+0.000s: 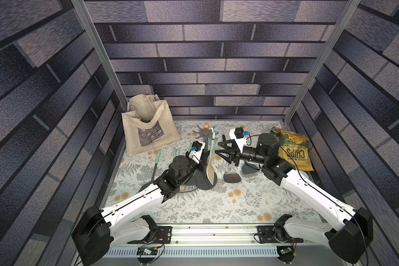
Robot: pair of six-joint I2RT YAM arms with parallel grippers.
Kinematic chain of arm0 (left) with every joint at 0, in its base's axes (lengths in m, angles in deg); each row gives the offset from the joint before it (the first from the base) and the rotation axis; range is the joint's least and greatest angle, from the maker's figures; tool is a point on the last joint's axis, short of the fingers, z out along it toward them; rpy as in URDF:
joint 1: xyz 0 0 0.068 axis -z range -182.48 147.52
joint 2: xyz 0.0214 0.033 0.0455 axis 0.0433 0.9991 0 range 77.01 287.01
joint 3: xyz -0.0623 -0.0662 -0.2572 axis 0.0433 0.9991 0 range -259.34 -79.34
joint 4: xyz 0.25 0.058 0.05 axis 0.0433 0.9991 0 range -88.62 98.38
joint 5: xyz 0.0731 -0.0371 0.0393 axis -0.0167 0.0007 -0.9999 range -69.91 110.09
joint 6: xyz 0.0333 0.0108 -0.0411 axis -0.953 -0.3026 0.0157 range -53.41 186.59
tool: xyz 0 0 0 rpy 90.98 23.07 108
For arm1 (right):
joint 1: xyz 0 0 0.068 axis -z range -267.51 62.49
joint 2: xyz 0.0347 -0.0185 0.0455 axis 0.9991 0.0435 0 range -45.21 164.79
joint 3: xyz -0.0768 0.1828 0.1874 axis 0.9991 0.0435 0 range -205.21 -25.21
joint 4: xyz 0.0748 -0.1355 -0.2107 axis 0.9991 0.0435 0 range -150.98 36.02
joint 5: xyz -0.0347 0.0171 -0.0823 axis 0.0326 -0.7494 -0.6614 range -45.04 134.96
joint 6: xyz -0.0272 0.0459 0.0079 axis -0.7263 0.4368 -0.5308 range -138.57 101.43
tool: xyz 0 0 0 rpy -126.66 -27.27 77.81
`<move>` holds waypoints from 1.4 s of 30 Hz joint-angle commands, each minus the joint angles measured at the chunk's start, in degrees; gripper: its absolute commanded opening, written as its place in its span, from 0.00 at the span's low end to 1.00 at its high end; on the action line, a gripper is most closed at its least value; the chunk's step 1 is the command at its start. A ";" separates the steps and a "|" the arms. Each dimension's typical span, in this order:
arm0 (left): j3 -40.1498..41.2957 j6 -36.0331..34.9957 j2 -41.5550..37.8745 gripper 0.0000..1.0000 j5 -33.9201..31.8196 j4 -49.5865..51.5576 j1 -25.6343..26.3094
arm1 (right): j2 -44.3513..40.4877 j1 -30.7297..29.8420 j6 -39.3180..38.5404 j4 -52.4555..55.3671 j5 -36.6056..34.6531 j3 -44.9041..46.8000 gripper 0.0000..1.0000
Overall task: Take the spatula off the kitchen utensil rack
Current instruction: Take off the spatula from the rack.
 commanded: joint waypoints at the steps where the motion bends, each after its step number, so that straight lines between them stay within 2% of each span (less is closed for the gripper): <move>1: -1.05 -1.68 0.76 0.14 -0.47 3.29 0.47 | 0.76 -0.99 -1.04 -1.54 -0.49 -2.30 0.49; 20: -1.01 -2.41 0.88 0.14 -1.09 3.00 1.54 | 5.55 -4.12 -2.20 -0.88 -0.20 -7.23 0.45; 24: -0.86 -2.63 0.77 0.14 -1.44 3.10 1.59 | 5.54 -4.46 -2.79 0.29 -0.66 -7.66 0.37; 26: -0.90 -2.75 0.78 0.14 -1.53 3.28 1.54 | 4.99 -4.66 -3.38 1.54 -1.12 -7.71 0.27; 29: -0.90 -2.87 0.82 0.14 -1.65 3.35 1.56 | 4.26 -4.66 -3.67 2.94 -1.31 -7.58 0.17; 36: -0.74 -3.03 0.48 0.14 -2.54 3.69 1.51 | 1.53 -5.14 -5.05 6.44 -3.16 -6.63 0.08; 42: -1.23 -3.20 1.03 0.14 -3.06 4.32 1.24 | -1.16 -5.49 -5.87 8.99 -4.24 -6.36 0.04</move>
